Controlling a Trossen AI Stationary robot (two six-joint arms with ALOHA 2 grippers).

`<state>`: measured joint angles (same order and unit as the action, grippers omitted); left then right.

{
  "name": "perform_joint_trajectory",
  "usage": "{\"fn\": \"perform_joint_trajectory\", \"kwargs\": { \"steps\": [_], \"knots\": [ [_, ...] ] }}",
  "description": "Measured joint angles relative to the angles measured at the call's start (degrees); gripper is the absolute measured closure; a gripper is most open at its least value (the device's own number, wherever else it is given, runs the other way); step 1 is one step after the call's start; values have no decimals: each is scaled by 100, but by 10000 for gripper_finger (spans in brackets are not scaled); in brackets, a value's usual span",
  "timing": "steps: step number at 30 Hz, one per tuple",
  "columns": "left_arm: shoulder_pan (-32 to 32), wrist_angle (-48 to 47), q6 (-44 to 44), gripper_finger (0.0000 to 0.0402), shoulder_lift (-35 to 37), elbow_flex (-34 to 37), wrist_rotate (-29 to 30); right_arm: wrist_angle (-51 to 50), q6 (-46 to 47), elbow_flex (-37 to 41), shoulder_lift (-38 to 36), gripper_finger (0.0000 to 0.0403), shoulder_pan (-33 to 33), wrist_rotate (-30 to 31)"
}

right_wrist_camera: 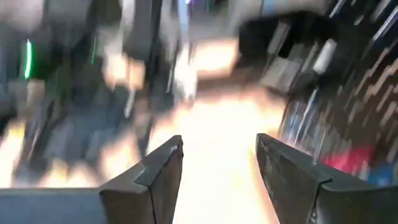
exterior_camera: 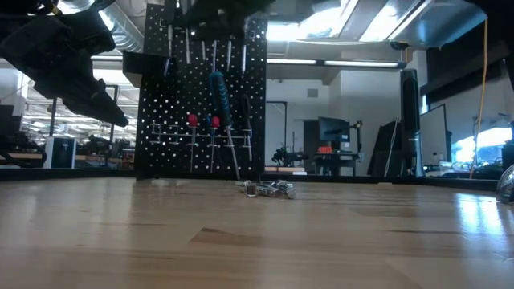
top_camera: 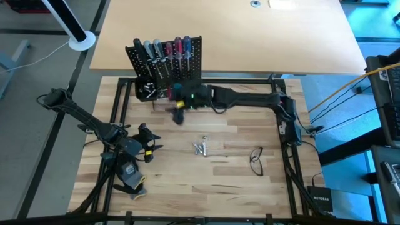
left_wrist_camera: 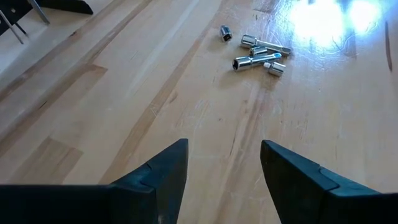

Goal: Hang tools onto peg board
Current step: Put the extension bar into the black bin on the peg board

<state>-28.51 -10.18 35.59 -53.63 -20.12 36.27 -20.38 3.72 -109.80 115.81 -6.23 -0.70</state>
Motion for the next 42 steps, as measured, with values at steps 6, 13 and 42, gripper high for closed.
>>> {"fn": "perform_joint_trajectory", "kwargs": {
  "steps": [6,13,42],
  "knots": [
    [0,7,0,210,0,0,0,-2697,384,59,-67,199,716,1026],
    [0,23,0,210,0,0,0,-3386,1698,835,-44,199,1466,1462],
    [15,29,-116,210,0,0,2,-2021,5219,2520,422,199,1810,1513]
  ]
}}
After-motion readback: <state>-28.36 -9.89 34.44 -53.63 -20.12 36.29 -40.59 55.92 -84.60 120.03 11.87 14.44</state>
